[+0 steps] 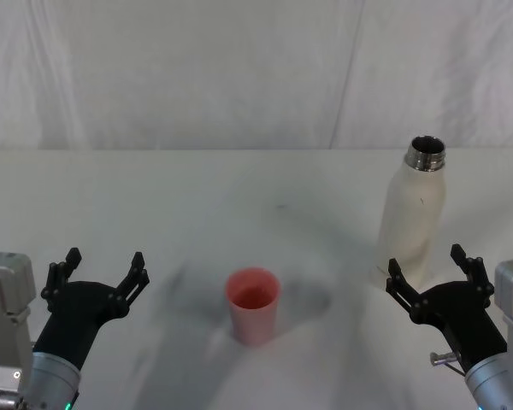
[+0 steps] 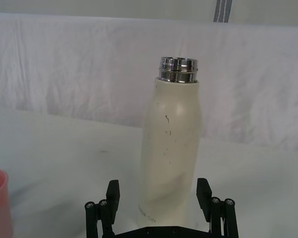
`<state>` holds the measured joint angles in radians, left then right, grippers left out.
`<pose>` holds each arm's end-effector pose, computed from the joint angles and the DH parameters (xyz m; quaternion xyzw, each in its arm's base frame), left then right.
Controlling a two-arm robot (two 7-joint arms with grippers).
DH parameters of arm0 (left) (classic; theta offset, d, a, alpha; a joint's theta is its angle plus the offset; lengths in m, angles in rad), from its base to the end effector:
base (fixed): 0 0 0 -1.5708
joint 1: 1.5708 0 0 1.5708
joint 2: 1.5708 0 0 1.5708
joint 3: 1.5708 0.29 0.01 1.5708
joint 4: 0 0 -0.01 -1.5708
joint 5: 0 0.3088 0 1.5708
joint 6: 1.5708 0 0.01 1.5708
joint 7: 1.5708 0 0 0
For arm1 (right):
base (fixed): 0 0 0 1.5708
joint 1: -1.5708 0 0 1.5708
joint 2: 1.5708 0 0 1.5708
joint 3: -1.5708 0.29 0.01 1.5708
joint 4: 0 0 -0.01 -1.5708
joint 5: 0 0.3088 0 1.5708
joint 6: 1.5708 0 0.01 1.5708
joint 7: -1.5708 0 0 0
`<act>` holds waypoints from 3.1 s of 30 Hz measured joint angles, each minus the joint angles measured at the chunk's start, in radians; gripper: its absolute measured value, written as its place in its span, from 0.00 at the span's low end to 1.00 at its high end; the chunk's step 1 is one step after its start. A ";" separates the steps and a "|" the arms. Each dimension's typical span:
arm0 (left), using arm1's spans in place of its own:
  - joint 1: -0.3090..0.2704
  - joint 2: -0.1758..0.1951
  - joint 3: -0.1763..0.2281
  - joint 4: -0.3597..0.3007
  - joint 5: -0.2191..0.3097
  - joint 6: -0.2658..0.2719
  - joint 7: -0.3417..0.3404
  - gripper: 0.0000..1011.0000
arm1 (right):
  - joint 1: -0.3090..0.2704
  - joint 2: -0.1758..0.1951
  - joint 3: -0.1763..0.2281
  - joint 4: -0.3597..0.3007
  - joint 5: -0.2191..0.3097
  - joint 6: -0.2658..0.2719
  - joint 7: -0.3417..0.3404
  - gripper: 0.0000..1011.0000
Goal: Grasp the thermos with one hand and pour water into the cup lid.
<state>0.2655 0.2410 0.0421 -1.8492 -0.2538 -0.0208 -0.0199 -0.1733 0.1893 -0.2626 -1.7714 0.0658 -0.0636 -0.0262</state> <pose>0.2529 0.0376 -0.2853 -0.0174 0.0064 0.6616 0.7496 0.2658 0.0383 -0.2976 -0.0015 -0.0413 -0.6057 0.7946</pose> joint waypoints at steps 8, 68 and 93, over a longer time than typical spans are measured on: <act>0.000 0.000 0.000 0.000 0.000 0.000 0.000 0.99 | 0.000 0.000 0.000 0.000 0.000 0.000 0.000 0.99; 0.000 0.000 0.000 0.000 0.000 0.000 0.000 0.99 | 0.000 0.000 0.000 0.000 0.000 0.000 0.000 0.99; 0.000 0.000 0.000 0.000 0.000 0.000 0.000 0.99 | -0.006 -0.014 0.018 -0.001 -0.008 0.005 0.016 0.99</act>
<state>0.2655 0.2410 0.0422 -1.8492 -0.2539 -0.0208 -0.0199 -0.1790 0.1758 -0.2447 -1.7728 0.0576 -0.0590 -0.0103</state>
